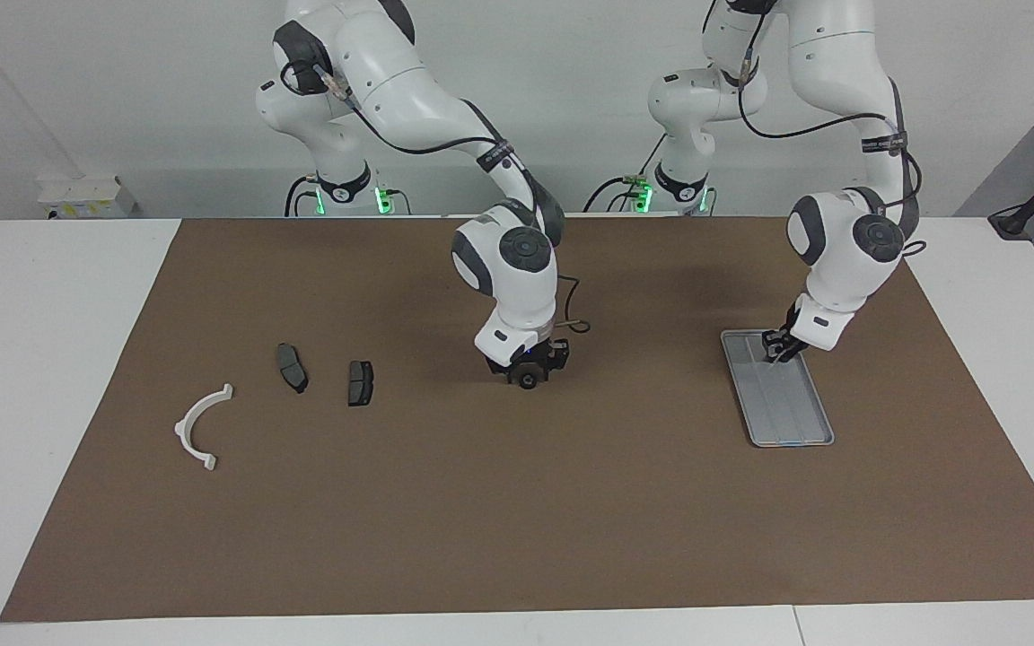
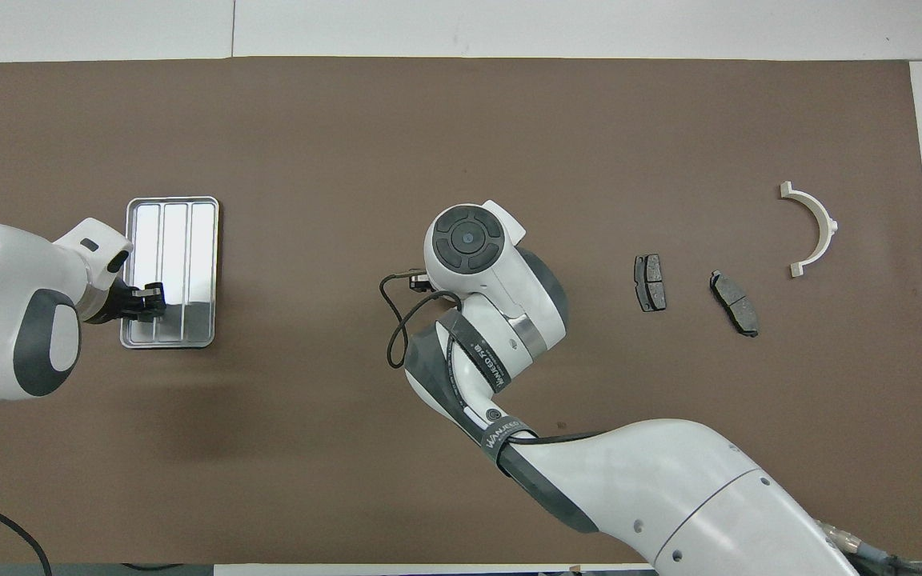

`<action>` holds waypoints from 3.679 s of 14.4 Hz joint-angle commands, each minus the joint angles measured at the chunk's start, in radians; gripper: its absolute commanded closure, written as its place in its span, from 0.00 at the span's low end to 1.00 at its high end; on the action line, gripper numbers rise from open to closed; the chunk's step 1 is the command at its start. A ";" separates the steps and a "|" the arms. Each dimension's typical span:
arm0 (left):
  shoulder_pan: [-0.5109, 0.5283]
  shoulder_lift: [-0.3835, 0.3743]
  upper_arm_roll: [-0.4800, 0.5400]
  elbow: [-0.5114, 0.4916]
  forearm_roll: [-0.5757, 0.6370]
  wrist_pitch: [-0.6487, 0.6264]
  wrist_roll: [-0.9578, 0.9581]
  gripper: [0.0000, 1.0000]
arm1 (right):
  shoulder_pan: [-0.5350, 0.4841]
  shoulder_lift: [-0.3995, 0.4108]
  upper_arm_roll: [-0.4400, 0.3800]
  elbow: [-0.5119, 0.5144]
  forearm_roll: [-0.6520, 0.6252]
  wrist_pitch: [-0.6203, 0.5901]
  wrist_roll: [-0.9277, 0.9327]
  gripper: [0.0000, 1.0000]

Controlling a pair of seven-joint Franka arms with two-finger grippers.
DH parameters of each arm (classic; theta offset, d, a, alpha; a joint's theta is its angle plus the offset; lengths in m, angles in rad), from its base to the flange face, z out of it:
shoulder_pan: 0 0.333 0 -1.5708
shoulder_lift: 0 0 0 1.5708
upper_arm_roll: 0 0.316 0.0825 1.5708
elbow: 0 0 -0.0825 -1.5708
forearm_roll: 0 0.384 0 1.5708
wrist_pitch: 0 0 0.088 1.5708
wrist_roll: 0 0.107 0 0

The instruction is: Place bearing gear from tray to pile

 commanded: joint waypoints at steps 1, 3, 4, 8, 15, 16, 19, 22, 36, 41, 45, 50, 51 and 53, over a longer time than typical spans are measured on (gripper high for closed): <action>0.020 -0.021 -0.006 -0.030 0.008 0.023 0.036 0.87 | -0.015 -0.008 0.009 -0.026 0.006 0.029 -0.005 0.96; 0.019 -0.017 -0.006 -0.013 0.008 0.017 0.036 0.90 | -0.015 -0.011 0.008 -0.026 0.005 0.020 -0.010 1.00; 0.013 -0.017 -0.007 0.005 0.006 0.011 0.033 0.91 | -0.016 -0.011 0.006 -0.017 -0.006 0.005 -0.010 1.00; -0.018 -0.033 -0.016 0.094 -0.078 -0.081 0.016 0.90 | -0.058 -0.048 0.003 0.054 -0.011 -0.101 -0.027 1.00; -0.278 -0.014 -0.017 0.251 -0.112 -0.177 -0.446 0.90 | -0.236 -0.157 0.005 0.095 -0.006 -0.225 -0.301 1.00; -0.321 -0.013 -0.015 0.261 -0.110 -0.178 -0.494 0.90 | -0.265 -0.169 0.005 0.100 -0.002 -0.236 -0.346 1.00; -0.459 0.024 -0.013 0.325 -0.097 -0.178 -0.698 0.90 | -0.332 -0.198 0.005 0.101 0.005 -0.284 -0.476 1.00; -0.605 0.148 -0.009 0.477 -0.078 -0.210 -0.894 0.90 | -0.426 -0.207 0.006 0.100 0.006 -0.298 -0.638 1.00; -0.750 0.354 -0.013 0.524 0.005 -0.112 -1.126 0.89 | -0.676 -0.244 0.002 -0.149 0.002 -0.135 -1.027 1.00; -0.750 0.363 -0.013 0.507 0.005 -0.085 -1.128 0.83 | -0.688 -0.214 0.002 -0.219 0.002 0.001 -1.049 1.00; -0.744 0.361 -0.010 0.521 0.006 -0.103 -1.126 0.00 | -0.690 -0.174 0.002 -0.221 -0.001 0.046 -1.047 1.00; -0.653 0.238 -0.007 0.519 0.006 -0.184 -1.114 0.00 | -0.690 -0.140 0.002 -0.221 -0.005 0.087 -1.047 1.00; -0.627 0.205 -0.007 0.513 0.006 -0.207 -1.110 0.00 | -0.690 -0.138 0.002 -0.221 -0.005 0.097 -1.046 1.00; -0.566 0.130 -0.009 0.510 0.006 -0.281 -1.070 0.00 | -0.690 -0.138 0.002 -0.221 -0.005 0.097 -1.046 1.00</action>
